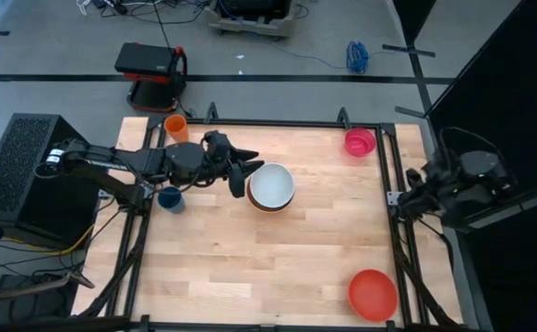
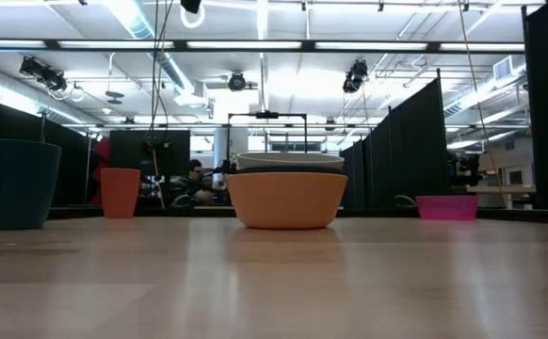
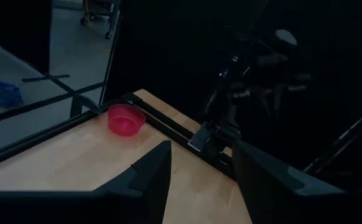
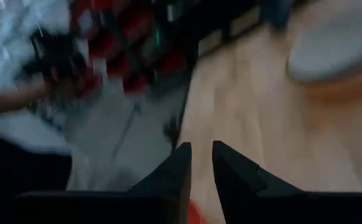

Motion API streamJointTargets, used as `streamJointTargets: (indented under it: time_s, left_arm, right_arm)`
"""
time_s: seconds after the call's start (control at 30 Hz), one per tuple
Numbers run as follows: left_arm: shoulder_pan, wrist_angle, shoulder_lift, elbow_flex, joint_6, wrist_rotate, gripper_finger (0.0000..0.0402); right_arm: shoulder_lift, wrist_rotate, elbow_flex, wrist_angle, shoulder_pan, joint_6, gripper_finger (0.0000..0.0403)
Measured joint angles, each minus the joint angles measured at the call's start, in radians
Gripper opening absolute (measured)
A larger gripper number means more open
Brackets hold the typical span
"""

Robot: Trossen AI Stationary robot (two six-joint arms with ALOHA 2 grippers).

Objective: Nest bowls inside each other
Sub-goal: Stack the orange bowl into the white bowl

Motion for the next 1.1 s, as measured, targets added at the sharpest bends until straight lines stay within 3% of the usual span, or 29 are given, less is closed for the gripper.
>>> streamJointTargets:
  time_s: [0.4, 1.1]
  left_arm:
    - [-0.004, -0.004, 0.0, 0.0, -0.014, -0.022, 0.0158]
    - [-0.004, -0.03, 0.0, 0.0, -0.019, -0.024, 0.0158]
  right_arm:
    - [-0.015, -0.182, -0.075, -0.004, -0.015, 0.055, 0.0053]
    - [0.108, -0.299, -0.314, 0.136, 0.015, -0.046, 0.0038]
